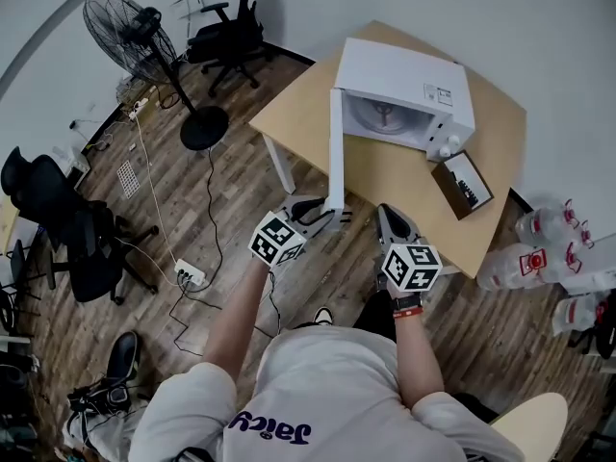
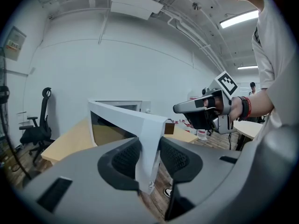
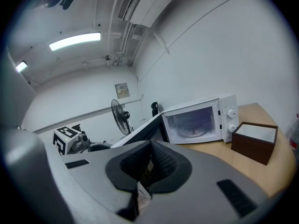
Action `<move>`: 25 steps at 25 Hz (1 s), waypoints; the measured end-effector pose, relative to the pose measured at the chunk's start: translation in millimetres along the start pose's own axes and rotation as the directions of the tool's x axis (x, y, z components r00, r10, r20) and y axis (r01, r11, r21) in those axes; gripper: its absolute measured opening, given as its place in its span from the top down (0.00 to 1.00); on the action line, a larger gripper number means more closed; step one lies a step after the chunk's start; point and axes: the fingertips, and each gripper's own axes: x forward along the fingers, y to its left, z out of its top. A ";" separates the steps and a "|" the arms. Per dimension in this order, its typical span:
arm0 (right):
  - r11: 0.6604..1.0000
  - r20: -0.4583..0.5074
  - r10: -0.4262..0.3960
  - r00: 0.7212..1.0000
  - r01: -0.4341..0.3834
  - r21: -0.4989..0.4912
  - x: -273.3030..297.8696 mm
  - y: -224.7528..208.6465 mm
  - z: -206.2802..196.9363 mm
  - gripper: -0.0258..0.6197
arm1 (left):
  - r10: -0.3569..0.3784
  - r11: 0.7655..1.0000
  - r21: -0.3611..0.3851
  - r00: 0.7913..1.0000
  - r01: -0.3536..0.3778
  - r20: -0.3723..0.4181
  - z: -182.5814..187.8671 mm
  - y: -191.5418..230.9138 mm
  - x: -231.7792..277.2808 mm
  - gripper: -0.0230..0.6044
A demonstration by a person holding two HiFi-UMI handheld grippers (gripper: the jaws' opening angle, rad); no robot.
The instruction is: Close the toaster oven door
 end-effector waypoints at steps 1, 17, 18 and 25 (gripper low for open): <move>1.000 0.000 -0.002 1.000 0.002 0.000 -0.6 -0.2 -0.3 0.94 | 0.003 1.000 -0.002 1.000 -0.003 0.001 0.3 -0.6 0.6 0.72; 1.000 -0.023 0.009 1.000 -0.009 0.011 0.9 5.2 -6.2 0.94 | 0.018 1.000 -0.011 1.000 -0.018 0.006 2.4 -8.0 7.2 0.72; 1.000 -0.025 0.008 1.000 -0.008 0.012 0.9 4.8 -6.7 0.94 | 0.018 1.000 -0.012 1.000 -0.018 0.007 2.7 -8.6 8.3 0.72; 1.000 -0.015 -0.001 1.000 0.001 0.010 -1.0 2.0 -3.4 0.94 | 0.018 1.000 -0.018 1.000 -0.017 0.007 5.2 -13.3 14.7 0.72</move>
